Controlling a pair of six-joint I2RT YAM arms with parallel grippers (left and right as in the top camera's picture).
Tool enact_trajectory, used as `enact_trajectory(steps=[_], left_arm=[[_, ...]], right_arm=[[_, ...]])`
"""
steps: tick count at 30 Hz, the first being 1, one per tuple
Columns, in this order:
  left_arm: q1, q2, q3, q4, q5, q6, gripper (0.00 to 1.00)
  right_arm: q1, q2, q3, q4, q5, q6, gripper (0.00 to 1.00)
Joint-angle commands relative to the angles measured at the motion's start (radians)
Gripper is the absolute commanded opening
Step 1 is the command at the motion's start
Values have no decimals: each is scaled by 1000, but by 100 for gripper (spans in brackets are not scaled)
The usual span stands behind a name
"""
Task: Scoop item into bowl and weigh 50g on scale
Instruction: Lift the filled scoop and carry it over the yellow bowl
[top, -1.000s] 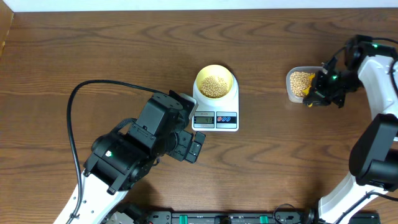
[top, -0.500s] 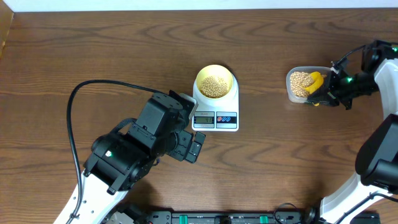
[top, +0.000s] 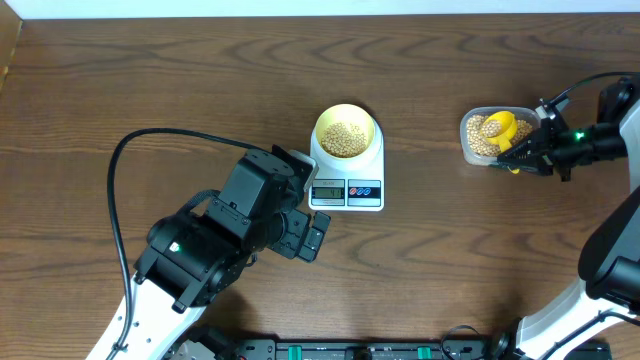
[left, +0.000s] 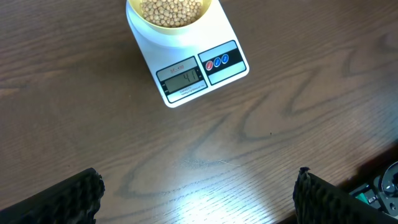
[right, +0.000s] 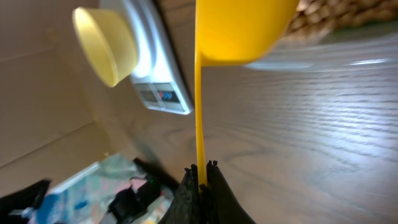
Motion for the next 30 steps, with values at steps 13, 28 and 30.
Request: enact_trajectory(steps=[13, 28, 30], left_arm=[[3, 0, 12, -2, -2, -6, 100], [3, 0, 12, -2, -2, -6, 100], [3, 0, 12, -2, -2, -6, 100]], right_arm=[[16, 6, -3, -200, -328, -348, 1], [271, 6, 14, -110, -394, -409, 1], [302, 6, 29, -91, -394, -408, 1]])
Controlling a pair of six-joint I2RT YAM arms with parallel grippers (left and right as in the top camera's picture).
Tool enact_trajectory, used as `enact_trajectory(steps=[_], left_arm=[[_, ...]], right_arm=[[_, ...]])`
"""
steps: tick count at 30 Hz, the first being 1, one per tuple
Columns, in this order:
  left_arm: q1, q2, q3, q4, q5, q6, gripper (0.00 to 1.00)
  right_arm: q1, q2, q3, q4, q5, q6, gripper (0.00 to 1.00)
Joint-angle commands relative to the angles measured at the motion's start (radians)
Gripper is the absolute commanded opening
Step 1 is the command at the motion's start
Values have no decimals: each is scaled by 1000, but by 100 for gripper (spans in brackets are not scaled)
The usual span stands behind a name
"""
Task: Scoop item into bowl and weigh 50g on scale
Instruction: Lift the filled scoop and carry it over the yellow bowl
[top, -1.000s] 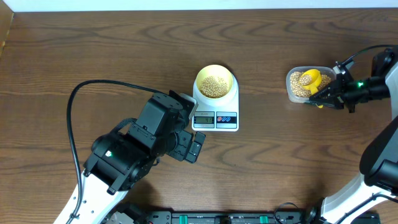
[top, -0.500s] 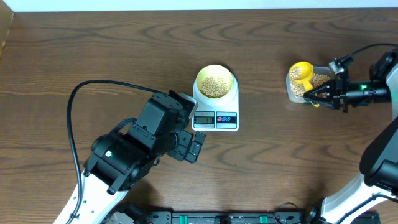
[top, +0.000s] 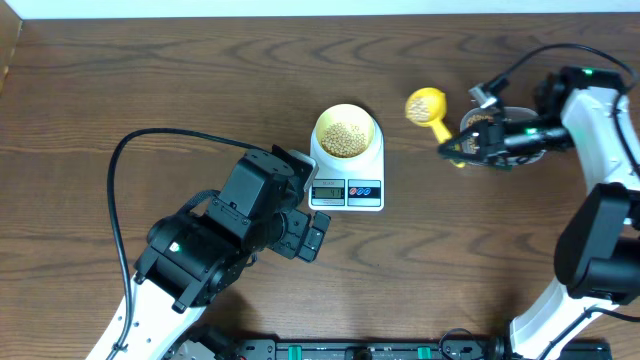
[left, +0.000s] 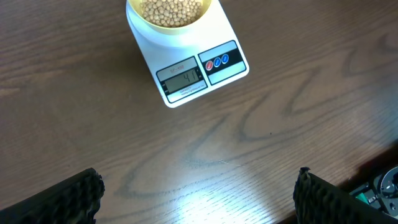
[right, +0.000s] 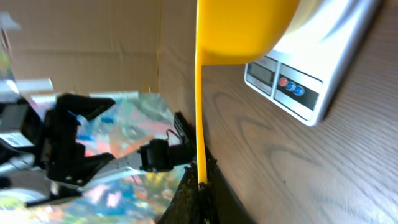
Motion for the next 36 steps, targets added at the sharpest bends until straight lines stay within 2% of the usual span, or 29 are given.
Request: enact_trajectory(steps=[1, 6, 14, 23, 36], left_arm=[[3, 0, 12, -2, -2, -6, 100], [3, 0, 12, -2, -2, -6, 100], [3, 0, 12, -2, -2, -6, 100], [3, 0, 12, -2, -2, -6, 100], [3, 0, 12, -3, -2, -6, 100]], right_arm=[[48, 6, 36, 26, -36, -17, 1], [109, 6, 101, 115, 56, 92, 1], [181, 6, 217, 145, 132, 124, 1], [243, 6, 225, 214, 180, 157, 1], [346, 6, 225, 320, 366, 209, 1]])
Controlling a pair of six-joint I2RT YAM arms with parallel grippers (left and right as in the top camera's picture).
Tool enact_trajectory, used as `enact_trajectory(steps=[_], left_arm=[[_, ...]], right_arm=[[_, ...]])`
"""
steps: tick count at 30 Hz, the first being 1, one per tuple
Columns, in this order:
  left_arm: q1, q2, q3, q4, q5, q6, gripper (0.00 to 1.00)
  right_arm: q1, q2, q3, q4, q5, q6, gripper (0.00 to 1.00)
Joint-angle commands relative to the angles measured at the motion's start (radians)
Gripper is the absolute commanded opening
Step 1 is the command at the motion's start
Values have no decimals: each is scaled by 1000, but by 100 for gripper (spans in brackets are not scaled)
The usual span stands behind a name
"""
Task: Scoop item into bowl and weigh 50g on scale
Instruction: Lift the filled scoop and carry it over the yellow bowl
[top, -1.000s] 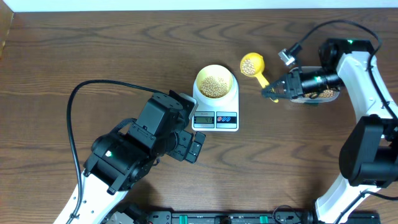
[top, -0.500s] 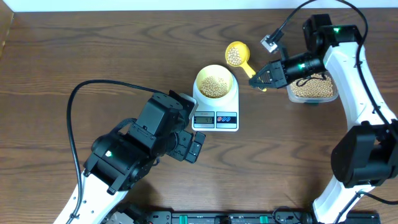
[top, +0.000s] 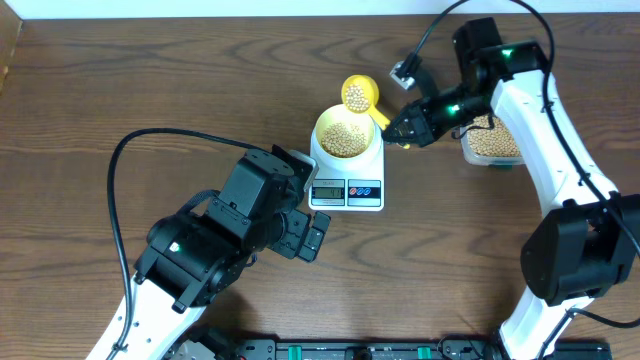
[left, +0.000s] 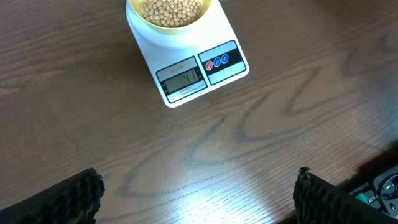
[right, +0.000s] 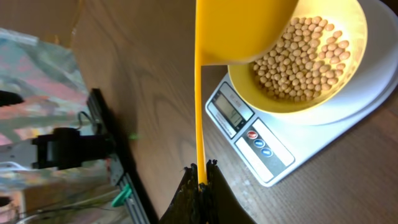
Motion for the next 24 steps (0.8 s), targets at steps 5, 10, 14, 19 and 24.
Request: enact_trajectory(steps=[5, 10, 14, 19, 24], left_arm=[[3, 0, 12, -3, -2, -6, 100], [3, 0, 12, -3, -2, -6, 100], [3, 0, 12, -2, -2, -6, 100], [3, 0, 12, -3, -2, -6, 100], [3, 0, 12, -3, -2, -6, 100]], right_arm=[[50, 6, 18, 37, 138, 39, 1], [77, 6, 18, 51, 188, 39, 1], [101, 6, 18, 53, 241, 39, 1], [119, 6, 18, 52, 277, 42, 1], [122, 6, 18, 48, 303, 46, 1]])
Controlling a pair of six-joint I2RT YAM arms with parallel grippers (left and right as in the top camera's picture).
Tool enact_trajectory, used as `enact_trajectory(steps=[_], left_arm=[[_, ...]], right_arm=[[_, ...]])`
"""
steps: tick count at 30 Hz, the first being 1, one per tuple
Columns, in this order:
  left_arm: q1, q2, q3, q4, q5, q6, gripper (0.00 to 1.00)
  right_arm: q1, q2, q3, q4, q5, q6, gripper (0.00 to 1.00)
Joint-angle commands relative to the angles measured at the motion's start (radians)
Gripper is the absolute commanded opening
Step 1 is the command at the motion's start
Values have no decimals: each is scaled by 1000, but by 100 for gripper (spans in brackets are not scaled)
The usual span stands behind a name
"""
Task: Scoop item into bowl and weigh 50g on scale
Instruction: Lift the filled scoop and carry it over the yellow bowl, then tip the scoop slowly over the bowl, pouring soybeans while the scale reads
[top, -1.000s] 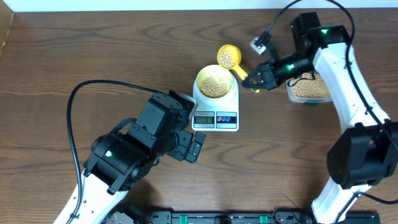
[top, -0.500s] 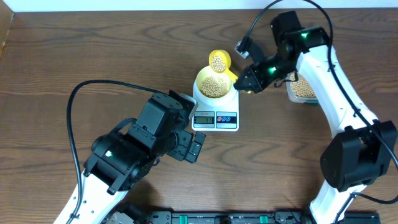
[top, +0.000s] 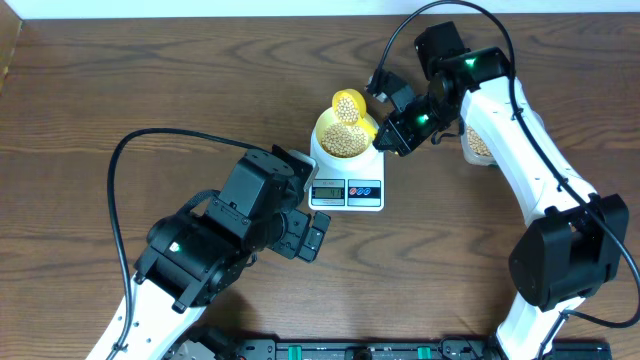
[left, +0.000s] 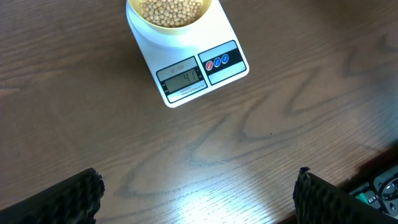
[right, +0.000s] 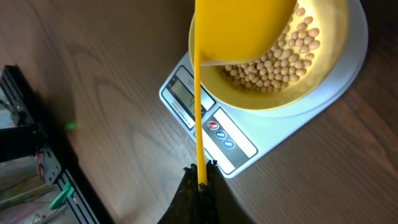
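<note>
A yellow bowl (top: 346, 137) of pale beans sits on the white scale (top: 346, 180), whose display (left: 181, 78) reads 41. My right gripper (right: 200, 169) is shut on the handle of a yellow scoop (top: 347, 106), which holds beans directly over the bowl's far rim. In the right wrist view the scoop (right: 239, 28) covers part of the bowl (right: 292, 68). The left gripper (left: 199, 193) is open near the table's front, below the scale, with nothing between its fingers.
A clear tub of beans (top: 476, 143) stands right of the scale, mostly hidden under my right arm. A black cable loops over the table at the left. The table's front edge carries a rail with clamps.
My right gripper has brought the loaded scoop from just beyond the bowl's far right rim to over the bowl itself. The scale reading is still 41. The left arm is unchanged.
The scoop was in the bean tub at the right with my right gripper shut on its handle. Then it was lifted, loaded, midway toward the scale. It reached the bowl's far rim and now hangs over the bowl. The left gripper stayed open throughout.
</note>
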Motion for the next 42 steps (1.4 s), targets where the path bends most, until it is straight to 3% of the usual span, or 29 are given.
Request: enact_trajectory(steps=[1, 19, 42], left_arm=[[3, 0, 12, -2, -2, -6, 100], [3, 0, 12, -2, -2, -6, 100], [3, 0, 12, -2, -2, -6, 100]], right_arm=[[9, 6, 18, -3, 37, 9, 1], [89, 6, 18, 11, 213, -2, 1], [94, 33, 12, 28, 217, 16, 1]])
